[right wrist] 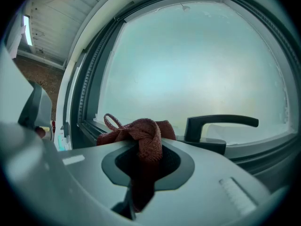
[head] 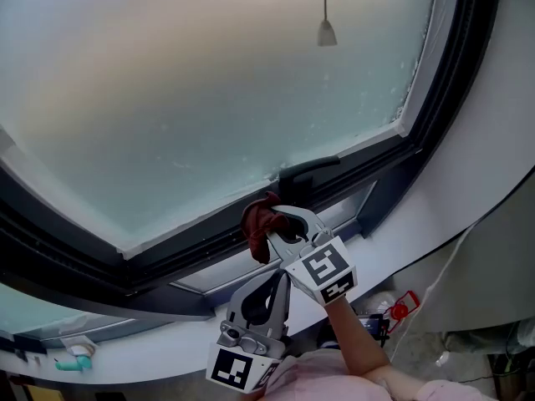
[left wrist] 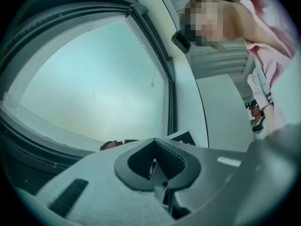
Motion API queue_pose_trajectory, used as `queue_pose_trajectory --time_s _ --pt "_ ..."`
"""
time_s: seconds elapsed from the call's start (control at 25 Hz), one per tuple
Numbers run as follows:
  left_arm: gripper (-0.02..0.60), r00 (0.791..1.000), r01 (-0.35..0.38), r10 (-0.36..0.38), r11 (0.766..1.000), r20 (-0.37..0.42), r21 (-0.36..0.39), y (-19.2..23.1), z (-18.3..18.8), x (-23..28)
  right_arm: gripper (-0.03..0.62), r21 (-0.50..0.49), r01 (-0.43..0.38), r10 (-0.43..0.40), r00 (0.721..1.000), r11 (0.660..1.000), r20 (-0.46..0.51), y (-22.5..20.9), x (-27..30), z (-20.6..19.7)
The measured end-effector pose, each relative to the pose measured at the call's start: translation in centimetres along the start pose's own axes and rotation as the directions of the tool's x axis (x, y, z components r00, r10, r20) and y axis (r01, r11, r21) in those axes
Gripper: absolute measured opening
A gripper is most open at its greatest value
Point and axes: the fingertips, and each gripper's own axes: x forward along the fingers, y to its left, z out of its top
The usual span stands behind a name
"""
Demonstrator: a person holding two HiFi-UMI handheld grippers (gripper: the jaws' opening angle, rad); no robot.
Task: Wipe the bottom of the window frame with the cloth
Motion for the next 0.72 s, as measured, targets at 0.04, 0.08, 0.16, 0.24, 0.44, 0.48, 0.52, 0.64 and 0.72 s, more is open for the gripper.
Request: queue_pose_trajectory --time_s 0.04,0.08,0.16,0.24,0.44,0.48,0.52,0.64,0.72 --pt "-0.003 1.000 0.008 -0.008 1.000 0.004 -0.006 -0.1 0.0 0.2 0.060 0.007 -0.004 0.004 1.000 1.000 -0.002 -0.1 -0.1 0.0" --pt "-0.002 1.000 0.016 -0.016 1.000 0.010 -0.013 -0.2 0.1 0.4 0.060 0.015 -0.010 0.010 1.000 1.000 -0.003 -0.3 -0.1 0.0" --pt "-0.003 0.999 0.027 -0.027 0.999 0.017 -0.027 -0.3 0.1 0.8 0.060 0.021 -0.019 0.019 1.000 1.000 -0.009 -0.5 -0.2 0.0" --pt "-0.002 0.999 0.031 -0.031 0.999 0.014 -0.031 -0.3 0.0 1.0 0.060 0.011 -0.012 0.012 1.000 1.000 -0.015 -0.9 -0.2 0.0" --pt "-0.002 0.999 0.038 -0.038 0.999 -0.003 -0.035 -0.2 -0.4 1.2 0.060 -0.029 0.046 -0.047 0.999 0.999 -0.023 -1.9 -0.5 -0.2" --pt "-0.002 0.999 0.037 -0.038 0.999 -0.010 -0.036 -0.1 -0.5 1.2 0.060 -0.044 0.056 -0.057 0.998 0.997 -0.024 -2.0 -0.5 -0.2" --pt "-0.003 0.999 0.035 -0.036 0.999 -0.017 -0.037 0.0 -0.6 1.1 0.060 -0.059 0.066 -0.067 0.997 0.996 -0.025 -2.1 -0.5 -0.2" --pt "-0.003 0.998 0.026 -0.028 0.999 -0.053 -0.027 0.4 -1.0 0.5 0.060 -0.120 0.109 -0.113 0.993 0.987 -0.027 -2.0 -0.5 -0.2" --pt "-0.003 0.996 0.021 -0.022 1.000 -0.082 -0.013 0.8 -1.2 -0.4 0.060 -0.182 0.160 -0.169 0.985 0.970 -0.031 -1.9 -0.6 -0.3"
